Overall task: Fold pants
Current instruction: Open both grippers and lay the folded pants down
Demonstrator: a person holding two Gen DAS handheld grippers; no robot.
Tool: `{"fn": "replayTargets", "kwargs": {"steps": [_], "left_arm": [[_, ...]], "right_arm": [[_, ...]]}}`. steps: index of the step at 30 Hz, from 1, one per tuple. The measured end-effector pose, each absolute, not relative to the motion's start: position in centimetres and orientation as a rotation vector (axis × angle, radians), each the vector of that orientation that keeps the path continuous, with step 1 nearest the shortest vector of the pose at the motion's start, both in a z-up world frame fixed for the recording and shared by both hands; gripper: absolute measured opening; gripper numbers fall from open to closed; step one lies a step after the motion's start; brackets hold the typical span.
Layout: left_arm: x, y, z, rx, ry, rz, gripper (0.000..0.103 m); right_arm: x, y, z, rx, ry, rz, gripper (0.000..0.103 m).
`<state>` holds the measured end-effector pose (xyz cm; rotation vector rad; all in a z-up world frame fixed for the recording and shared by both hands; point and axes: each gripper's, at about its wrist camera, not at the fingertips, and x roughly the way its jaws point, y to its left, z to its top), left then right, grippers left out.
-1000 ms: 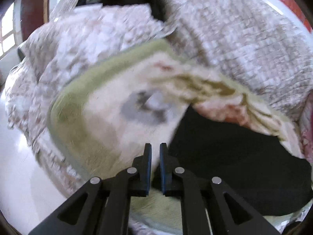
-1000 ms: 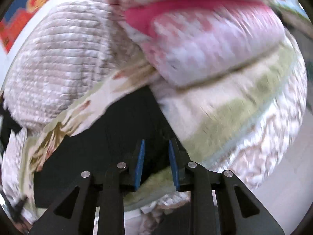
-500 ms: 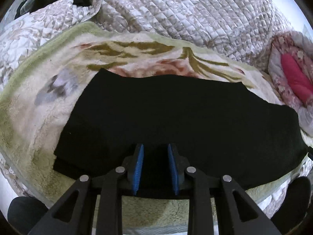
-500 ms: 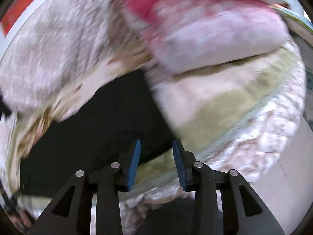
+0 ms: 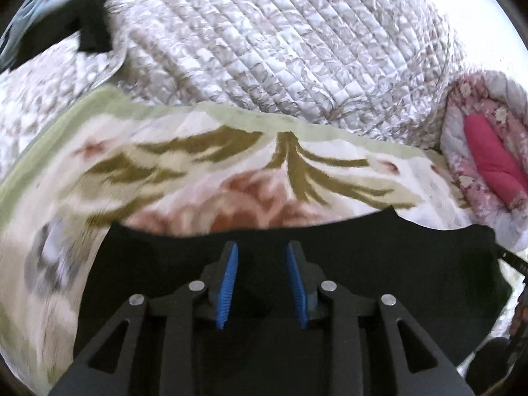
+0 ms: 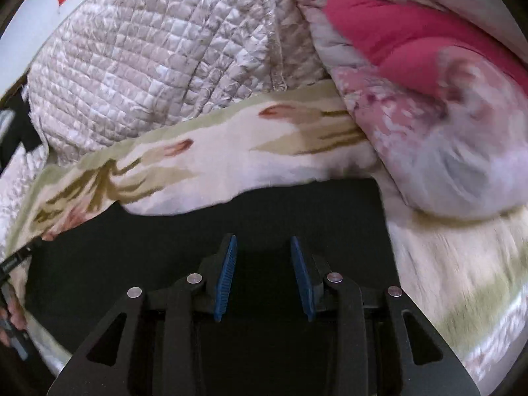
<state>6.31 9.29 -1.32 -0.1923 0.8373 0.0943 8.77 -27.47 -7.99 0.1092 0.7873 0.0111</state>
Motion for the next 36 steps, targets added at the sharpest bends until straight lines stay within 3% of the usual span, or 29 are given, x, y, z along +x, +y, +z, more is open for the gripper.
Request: {"fn": "replayTargets", "kwargs": {"steps": [7, 11, 15, 17, 19, 27, 36], "left_arm": [[8.1, 13.9, -5.7, -0.222, 0.908, 0.273, 0.037], [7.2, 15.5, -5.4, -0.276, 0.887, 0.290, 0.036], [6.9, 16.5, -5.6, -0.274, 0.886, 0.314, 0.036], [7.2, 16.9, -6.0, -0.285, 0.891, 0.299, 0.036], [7.4, 16.6, -5.9, -0.264, 0.896, 0.300, 0.036], [4.0, 14.8, -2.9, -0.257, 0.853, 0.240, 0.036], [-2.6, 11.4, -1.7, -0.216, 0.838, 0.149, 0.036]], "right_arm": [[9.1, -29.7, -8.9, 0.168, 0.773, -0.005, 0.032], [9.0, -29.5, -7.6, 0.156, 0.713, -0.015, 0.035], [11.0, -31.7, -9.0, 0.151, 0.788, -0.122, 0.036], [11.6, -32.8, -9.6, 0.186, 0.809, -0.128, 0.051], [11.5, -33.0, -9.3, 0.198, 0.812, -0.130, 0.052], [5.4, -28.4, -6.2, 0.106, 0.739, 0.006, 0.053], [-0.9, -21.9, -8.3, 0.040, 0.802, 0.150, 0.053]]}}
